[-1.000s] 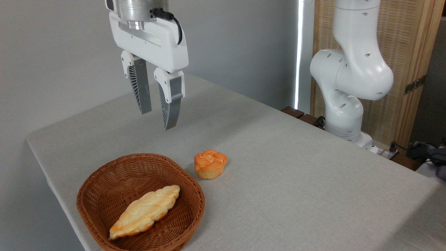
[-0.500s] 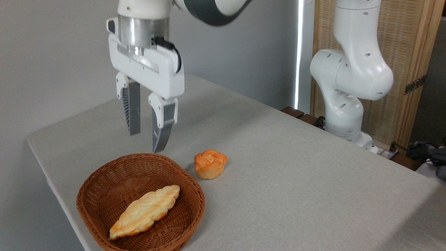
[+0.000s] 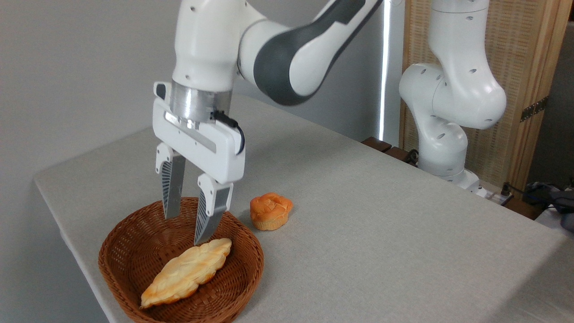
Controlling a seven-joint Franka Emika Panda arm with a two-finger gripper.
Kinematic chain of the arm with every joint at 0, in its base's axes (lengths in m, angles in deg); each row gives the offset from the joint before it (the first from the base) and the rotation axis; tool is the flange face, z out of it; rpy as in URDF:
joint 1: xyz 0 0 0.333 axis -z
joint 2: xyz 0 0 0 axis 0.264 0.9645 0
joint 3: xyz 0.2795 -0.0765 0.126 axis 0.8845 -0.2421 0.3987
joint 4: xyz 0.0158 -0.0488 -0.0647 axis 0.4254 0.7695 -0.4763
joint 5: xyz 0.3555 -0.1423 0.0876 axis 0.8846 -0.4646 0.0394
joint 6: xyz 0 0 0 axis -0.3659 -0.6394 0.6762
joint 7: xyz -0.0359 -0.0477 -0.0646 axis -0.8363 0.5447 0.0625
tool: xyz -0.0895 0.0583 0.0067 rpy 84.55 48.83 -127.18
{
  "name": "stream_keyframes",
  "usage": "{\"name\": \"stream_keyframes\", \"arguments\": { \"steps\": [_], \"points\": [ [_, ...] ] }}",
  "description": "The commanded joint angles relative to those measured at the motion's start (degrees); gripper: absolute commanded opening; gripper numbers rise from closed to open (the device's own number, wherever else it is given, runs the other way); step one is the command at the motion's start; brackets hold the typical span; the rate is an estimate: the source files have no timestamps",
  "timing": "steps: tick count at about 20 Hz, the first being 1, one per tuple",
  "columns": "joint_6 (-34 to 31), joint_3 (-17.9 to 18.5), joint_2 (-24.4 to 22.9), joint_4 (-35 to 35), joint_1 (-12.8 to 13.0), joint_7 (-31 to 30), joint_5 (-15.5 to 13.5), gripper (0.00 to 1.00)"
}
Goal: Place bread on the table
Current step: 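Lower the open gripper down onto the long bread loaf in the basket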
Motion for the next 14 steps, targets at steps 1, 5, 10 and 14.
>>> {"name": "stream_keyframes", "arguments": {
  "steps": [1, 5, 10, 14],
  "points": [
    [2.41, 0.42, 0.56, 1.58, 0.32, 0.10, 3.78, 1.00],
    [2.32, 0.42, 1.88, 1.76, 0.32, 0.10, 6.25, 1.00],
    [2.41, -0.10, 3.28, 1.76, 0.32, 0.10, 6.78, 1.00],
    [2.50, -0.19, 4.08, 1.76, 0.32, 0.19, 6.87, 1.00]
  ]
}}
